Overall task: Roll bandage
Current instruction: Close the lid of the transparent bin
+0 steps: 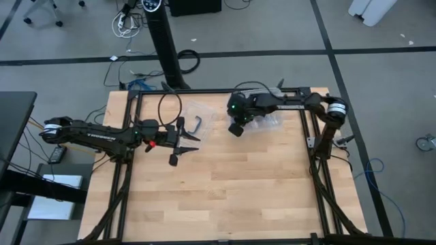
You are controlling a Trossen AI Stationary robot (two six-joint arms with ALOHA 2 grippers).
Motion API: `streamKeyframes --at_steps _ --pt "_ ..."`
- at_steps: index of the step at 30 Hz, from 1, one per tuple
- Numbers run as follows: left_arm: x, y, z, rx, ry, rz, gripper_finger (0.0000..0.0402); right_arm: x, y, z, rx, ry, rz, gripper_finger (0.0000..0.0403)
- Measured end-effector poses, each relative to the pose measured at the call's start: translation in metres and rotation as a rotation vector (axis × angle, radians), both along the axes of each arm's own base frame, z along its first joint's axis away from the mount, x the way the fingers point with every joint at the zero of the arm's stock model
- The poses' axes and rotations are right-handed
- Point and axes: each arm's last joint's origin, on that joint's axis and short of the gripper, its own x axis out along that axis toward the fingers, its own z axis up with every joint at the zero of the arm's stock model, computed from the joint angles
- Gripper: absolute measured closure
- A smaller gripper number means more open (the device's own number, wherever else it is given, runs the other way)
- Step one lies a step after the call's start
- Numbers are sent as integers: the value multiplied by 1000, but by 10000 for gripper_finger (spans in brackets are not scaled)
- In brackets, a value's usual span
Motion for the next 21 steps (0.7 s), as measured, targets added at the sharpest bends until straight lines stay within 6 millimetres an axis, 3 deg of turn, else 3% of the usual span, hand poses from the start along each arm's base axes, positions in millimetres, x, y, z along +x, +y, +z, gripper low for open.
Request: streamKeyframes --at_steps 6,21 --pt "0 0 -1 1 6 11 239 -7 -5 4 -66 160 -68 403" --pt "0 0 -1 -11 8 12 239 -5 -6 71 -118 198 -103 403"
